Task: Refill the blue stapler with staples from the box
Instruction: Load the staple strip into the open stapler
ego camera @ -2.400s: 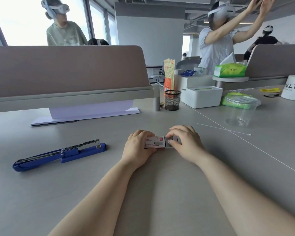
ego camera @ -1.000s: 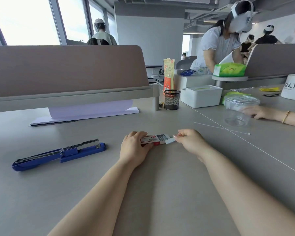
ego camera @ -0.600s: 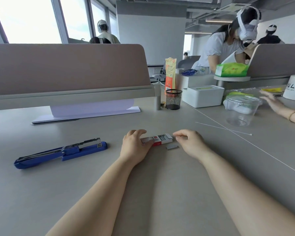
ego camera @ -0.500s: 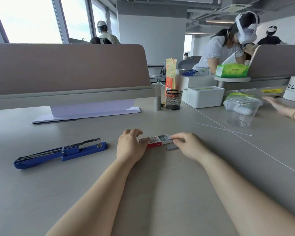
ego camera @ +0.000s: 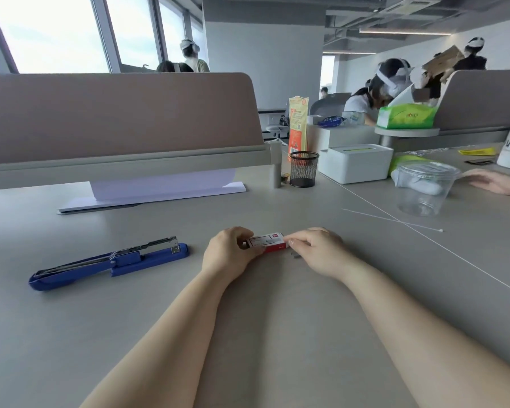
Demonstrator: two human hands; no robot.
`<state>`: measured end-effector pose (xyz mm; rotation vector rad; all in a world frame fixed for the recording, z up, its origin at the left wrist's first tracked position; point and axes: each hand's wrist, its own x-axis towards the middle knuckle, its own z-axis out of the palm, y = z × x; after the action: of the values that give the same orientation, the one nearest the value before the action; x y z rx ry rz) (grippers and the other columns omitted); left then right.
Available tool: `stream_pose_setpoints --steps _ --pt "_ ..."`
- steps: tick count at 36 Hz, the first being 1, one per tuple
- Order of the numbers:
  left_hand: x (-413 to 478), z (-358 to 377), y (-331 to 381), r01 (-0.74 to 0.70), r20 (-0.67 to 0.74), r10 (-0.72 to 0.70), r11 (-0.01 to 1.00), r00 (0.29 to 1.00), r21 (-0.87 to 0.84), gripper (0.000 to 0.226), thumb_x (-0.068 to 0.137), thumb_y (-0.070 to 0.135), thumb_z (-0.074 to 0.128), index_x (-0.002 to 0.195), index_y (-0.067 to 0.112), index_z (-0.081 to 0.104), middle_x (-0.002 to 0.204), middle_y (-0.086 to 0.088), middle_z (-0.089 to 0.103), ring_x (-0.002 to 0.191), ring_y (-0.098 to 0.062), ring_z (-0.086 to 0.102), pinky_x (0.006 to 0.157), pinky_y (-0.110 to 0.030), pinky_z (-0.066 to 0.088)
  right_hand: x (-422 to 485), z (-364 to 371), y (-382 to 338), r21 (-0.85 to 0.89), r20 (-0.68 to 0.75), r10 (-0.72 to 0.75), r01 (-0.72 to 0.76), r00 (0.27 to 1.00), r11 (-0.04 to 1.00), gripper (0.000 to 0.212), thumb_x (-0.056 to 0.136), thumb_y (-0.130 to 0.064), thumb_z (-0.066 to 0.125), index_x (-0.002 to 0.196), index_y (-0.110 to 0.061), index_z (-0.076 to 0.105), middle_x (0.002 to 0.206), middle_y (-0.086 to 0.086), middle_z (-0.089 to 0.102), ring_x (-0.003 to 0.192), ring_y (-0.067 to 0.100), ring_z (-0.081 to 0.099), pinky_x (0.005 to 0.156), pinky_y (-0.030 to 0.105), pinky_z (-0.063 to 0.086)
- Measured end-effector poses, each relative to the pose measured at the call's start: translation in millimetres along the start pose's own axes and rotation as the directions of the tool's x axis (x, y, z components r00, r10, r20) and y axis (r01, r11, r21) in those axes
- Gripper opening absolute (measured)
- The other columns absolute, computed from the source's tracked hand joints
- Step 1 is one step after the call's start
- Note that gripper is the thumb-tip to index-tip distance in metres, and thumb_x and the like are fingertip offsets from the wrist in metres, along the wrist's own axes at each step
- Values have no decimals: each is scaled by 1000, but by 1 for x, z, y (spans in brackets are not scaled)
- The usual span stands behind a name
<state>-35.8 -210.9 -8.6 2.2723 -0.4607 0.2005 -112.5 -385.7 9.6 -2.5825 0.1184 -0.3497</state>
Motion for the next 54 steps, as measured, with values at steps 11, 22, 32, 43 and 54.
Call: stream_pose_setpoints --steps 11,22,32,43,54 --pt "-1 1 0 3 9 -3 1000 1000 6 51 72 47 70 116 24 58 118 2 63 106 -17 59 93 -35 48 -3 -12 20 117 28 69 -71 997 991 31 71 -37 74 101 -33 67 110 -9 67 110 13 57 101 38 43" --pt "-36 -23 7 -93 -58 98 993 994 79 40 85 40 59 122 25 53 129 1 52 118 -19 50 98 -37 43 -8 -4 8 253 -33 3 5 999 968 5 81 -17 68 84 -18 71 86 2 69 78 14 59 69 23 45" --pt "-78 -128 -75 -77 -234 200 890 951 450 33 87 41 50 115 26 59 118 4 60 108 -26 55 92 -36 41 -6 44 -63 419 -137 -169 212 976 883 9 83 -15 65 81 -23 68 81 -6 68 74 -1 61 64 1 41" --pt "-52 -143 -120 0 -280 192 825 941 565 54 87 47 20 116 25 60 121 5 65 116 -21 56 113 -38 22 56 116 -149 219 -348 -274 362 897 906 8 83 -23 62 88 -20 68 93 -1 70 89 23 57 77 35 44" --pt "-46 -147 -124 56 -176 42 855 984 515 33 94 43 39 122 35 52 128 12 57 125 -14 44 118 -43 2 54 125 -151 142 -366 -432 508 825 850 13 81 -29 59 88 -21 67 87 -5 72 84 23 60 75 35 47"
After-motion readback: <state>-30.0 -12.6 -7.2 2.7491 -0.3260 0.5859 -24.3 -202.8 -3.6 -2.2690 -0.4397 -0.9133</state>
